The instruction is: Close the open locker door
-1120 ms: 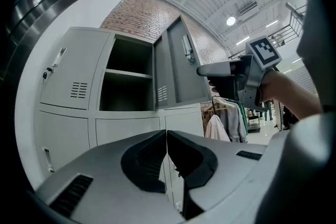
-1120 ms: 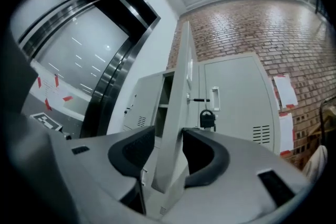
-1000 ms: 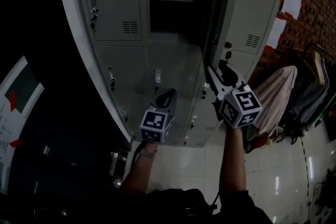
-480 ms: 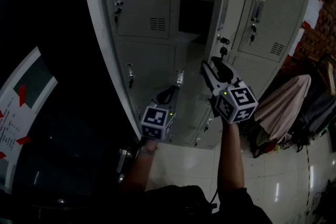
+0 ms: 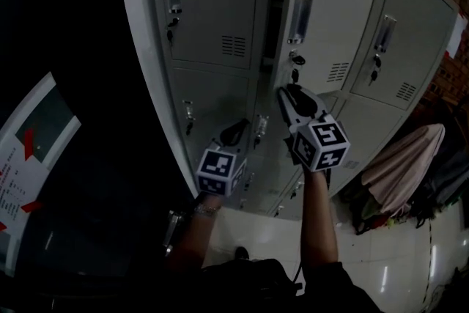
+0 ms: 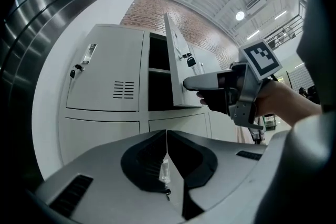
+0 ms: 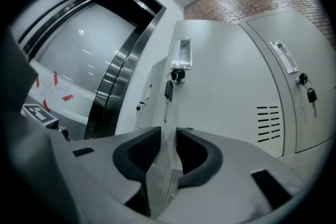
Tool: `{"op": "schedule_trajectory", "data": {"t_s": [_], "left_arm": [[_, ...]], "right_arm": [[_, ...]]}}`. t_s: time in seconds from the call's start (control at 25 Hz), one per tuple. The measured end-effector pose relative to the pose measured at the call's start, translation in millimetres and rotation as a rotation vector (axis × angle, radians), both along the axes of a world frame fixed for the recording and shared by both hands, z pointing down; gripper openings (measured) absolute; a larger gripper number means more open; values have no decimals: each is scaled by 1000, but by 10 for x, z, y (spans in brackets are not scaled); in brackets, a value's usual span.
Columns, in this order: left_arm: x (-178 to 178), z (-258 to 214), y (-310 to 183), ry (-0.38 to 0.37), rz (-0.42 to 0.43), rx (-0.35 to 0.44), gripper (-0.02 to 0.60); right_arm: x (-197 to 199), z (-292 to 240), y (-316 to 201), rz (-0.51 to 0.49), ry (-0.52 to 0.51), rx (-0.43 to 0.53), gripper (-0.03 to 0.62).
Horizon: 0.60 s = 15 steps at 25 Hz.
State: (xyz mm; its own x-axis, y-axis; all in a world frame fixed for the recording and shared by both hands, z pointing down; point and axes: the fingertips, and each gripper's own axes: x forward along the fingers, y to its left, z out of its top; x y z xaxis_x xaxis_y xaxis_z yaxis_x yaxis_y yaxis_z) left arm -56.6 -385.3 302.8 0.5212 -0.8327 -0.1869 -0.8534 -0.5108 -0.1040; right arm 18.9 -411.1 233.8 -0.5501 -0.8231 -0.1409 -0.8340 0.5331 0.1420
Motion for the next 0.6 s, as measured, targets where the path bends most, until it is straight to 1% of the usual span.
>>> {"op": "schedule_trajectory", "data": {"t_s": [0.16,0.4,0.48,0.6], "left_arm": [[-17,8,-242,9,-22,-20,3],[-40,-25,-551,13,-45,-16,3],[-47,-24,-625,13,-51,-16,3],[-53,6,-699,13,-58,-21,3]], "right_arm": [[5,58,-381,30,36,-9,95],[57,173,-902,91,81,-37,95],[96,200,-1054,123,95,-42,32],[147,214,-1210,152,104,-44,30]]}}
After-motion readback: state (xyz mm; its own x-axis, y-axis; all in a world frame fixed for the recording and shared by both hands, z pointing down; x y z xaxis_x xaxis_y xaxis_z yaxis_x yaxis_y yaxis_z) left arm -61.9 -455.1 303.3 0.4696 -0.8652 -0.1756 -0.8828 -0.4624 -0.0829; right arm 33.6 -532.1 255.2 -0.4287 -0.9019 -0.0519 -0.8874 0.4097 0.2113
